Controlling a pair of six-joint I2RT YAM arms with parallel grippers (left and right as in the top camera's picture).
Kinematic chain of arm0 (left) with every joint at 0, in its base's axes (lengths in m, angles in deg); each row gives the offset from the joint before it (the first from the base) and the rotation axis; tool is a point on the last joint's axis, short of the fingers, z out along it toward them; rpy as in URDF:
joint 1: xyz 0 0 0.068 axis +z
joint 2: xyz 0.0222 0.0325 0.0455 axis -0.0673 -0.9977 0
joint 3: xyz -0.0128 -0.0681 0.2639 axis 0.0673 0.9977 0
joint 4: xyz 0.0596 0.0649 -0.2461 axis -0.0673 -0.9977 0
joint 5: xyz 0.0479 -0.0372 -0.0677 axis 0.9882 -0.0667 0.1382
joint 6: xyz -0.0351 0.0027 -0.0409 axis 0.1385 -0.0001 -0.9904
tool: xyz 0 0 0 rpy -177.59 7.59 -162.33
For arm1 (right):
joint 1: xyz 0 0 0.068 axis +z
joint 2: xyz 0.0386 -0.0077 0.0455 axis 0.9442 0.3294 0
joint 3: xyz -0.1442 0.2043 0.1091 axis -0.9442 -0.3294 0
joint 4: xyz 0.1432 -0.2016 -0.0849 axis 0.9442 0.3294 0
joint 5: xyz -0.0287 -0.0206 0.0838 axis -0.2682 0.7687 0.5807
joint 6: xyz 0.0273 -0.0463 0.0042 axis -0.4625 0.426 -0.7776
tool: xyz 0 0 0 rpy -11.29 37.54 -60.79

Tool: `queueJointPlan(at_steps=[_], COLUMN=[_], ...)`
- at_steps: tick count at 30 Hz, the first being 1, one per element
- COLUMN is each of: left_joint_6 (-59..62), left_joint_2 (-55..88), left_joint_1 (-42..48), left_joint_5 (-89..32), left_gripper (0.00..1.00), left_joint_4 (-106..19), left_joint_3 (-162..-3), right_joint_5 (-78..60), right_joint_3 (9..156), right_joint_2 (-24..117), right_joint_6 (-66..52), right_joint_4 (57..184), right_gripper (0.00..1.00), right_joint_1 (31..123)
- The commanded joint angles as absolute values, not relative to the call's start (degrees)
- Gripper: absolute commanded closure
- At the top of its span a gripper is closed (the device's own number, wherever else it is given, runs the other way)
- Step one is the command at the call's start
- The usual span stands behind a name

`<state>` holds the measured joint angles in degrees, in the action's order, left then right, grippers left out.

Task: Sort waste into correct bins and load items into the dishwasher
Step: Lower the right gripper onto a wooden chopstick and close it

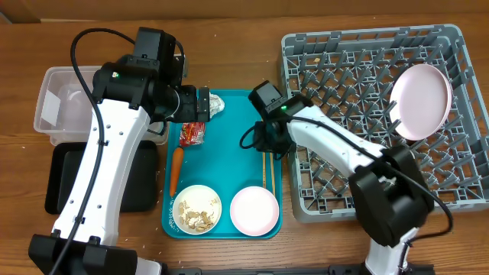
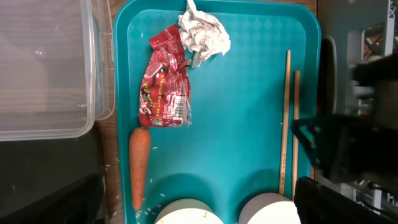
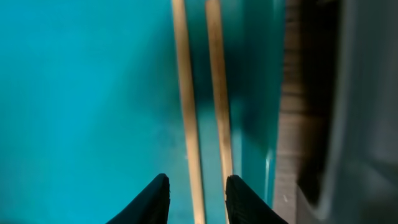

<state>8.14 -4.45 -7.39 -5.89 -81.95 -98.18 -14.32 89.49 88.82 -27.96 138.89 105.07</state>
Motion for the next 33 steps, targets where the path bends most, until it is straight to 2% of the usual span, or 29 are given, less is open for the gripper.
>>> queueJointPlan(at_steps=[1, 4, 11, 12, 13, 14, 26, 33], left_joint_6=[8.45, 8.45, 8.45, 8.45, 8.45, 8.45, 8.45, 8.45], left_joint_2=[-3.69, -3.69, -3.69, -3.69, -3.69, -3.69, -3.69, -3.69], left_joint_1=[-7.36, -7.36, -7.36, -7.36, -7.36, -7.36, -7.36, -7.36], left_joint_5=[-6.31, -6.33, -6.33, -6.33, -6.33, -6.31, -6.31, -6.33], left_gripper=[0.00, 0.00, 0.00, 0.00, 0.00, 0.00, 0.00, 0.00], left_joint_4=[-81.92, -81.90, -81.90, -81.92, -81.90, -81.90, -81.90, -81.92], left_joint_3=[-99.29, -99.29, -99.29, -99.29, -99.29, -99.29, -99.29, -99.29], right_joint_5=[-12.33, -10.51, -10.54, -10.51, -10.43, -10.45, -13.38, -14.58], right_joint_3=[89.81, 89.81, 89.79, 89.79, 89.81, 89.97, 104.26, 106.23], right_joint_2=[91.05, 92.58, 95.37, 95.40, 95.40, 95.35, 84.47, 77.50], right_joint_6=[-29.95, -29.95, -31.41, -31.92, -32.11, -32.07, -24.68, -23.92], right_joint_4=[137.56, 136.53, 135.72, 135.75, 135.72, 135.79, 148.29, 151.44], right_gripper=[0.68, 0.75, 0.76, 0.80, 0.94, 0.96, 0.96, 0.96], right_joint_1=[105.42, 105.79, 106.67, 106.67, 106.64, 106.67, 106.14, 100.39])
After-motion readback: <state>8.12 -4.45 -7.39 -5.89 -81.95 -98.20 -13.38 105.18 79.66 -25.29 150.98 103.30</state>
